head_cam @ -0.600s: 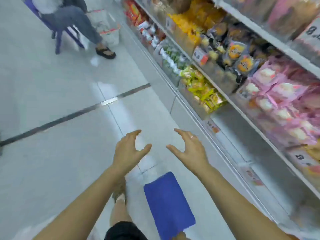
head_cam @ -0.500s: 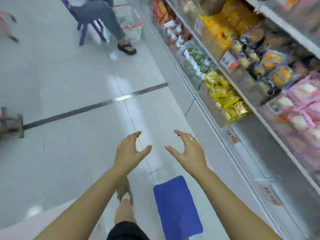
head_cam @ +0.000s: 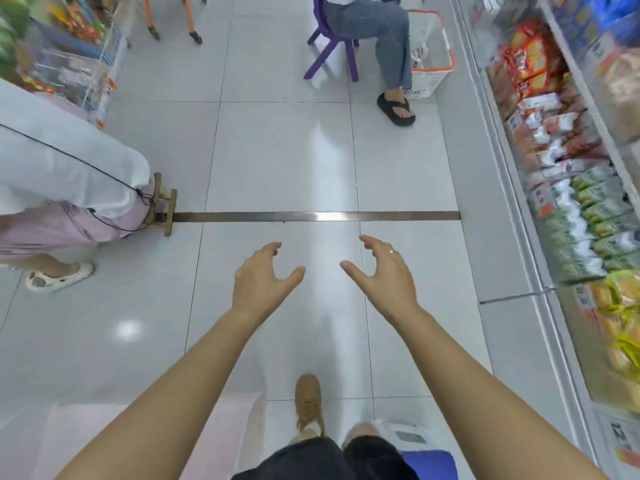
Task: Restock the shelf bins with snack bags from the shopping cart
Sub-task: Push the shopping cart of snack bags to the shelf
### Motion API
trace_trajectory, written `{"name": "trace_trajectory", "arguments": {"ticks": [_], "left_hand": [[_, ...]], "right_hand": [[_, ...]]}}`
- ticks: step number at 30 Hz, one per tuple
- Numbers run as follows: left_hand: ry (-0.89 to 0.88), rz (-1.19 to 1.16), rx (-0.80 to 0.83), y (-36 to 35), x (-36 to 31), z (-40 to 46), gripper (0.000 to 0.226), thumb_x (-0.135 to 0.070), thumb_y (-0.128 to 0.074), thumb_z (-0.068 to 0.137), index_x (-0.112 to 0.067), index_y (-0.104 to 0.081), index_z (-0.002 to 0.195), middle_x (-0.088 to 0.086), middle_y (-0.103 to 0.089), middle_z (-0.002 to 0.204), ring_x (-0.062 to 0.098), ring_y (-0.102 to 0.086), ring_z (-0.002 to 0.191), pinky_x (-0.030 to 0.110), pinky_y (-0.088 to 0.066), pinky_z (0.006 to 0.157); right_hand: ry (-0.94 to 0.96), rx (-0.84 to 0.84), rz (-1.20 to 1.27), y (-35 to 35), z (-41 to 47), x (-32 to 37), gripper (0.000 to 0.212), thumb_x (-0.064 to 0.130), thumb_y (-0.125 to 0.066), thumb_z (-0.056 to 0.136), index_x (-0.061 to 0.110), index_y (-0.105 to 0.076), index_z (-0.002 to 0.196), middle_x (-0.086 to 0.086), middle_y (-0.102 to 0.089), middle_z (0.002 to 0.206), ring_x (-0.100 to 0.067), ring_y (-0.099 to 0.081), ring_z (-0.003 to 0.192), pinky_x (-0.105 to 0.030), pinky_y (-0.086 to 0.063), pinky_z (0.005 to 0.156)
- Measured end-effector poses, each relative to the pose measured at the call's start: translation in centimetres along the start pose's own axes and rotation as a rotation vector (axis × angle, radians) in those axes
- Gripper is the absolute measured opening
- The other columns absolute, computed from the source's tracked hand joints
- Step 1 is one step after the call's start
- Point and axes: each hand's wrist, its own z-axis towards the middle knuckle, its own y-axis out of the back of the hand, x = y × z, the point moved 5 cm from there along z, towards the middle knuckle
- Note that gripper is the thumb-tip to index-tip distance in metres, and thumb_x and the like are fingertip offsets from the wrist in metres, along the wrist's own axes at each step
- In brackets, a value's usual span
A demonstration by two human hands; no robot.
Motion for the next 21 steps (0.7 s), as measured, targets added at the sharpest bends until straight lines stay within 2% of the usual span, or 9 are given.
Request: {"name": "trace_trajectory", "arguments": {"ticks": [8,12,21], "left_hand": [[0.047,-0.124,-0.071,4.2,-0.5,13.5,0.06,-0.05,-0.063,0.08,-0.023,-0.047,0.131,-0.006,-0.053,0.128,0.017,-0.047,0.12,0.041,-0.038,0.103],[0.058,-0.175,-0.085,5.1,-1.3,23.6,0.064,-0.05,-0.064,0.079,-0.024,-0.045,0.133,-0.008,-0.051,0.129,0.014,-0.046,0.121,0.042,-0.039,0.103],[0.293,-0.287,-0.124,13.3,-1.2,45.9,0.067,-0.061,-0.056,0.078,-0.025,-0.046,0.133,-0.006,-0.049,0.132,0.015,-0.045,0.124,0.043,-0.039,0.104]], "right_hand": [[0.034,0.058,0.002,-0.3,13.3,4.6,0.06,0.051,-0.061,0.086,0.027,-0.045,0.138,0.008,-0.052,0.133,-0.012,-0.045,0.123,-0.034,-0.042,0.1],[0.109,0.108,-0.048,-0.5,24.5,7.6,0.058,0.048,-0.061,0.087,0.028,-0.044,0.139,0.006,-0.052,0.134,-0.014,-0.045,0.125,-0.034,-0.041,0.1],[0.176,0.297,-0.085,-1.2,50.6,19.7,0.056,0.049,-0.061,0.087,0.028,-0.046,0.136,0.006,-0.055,0.128,-0.012,-0.049,0.118,-0.029,-0.041,0.094]]}}
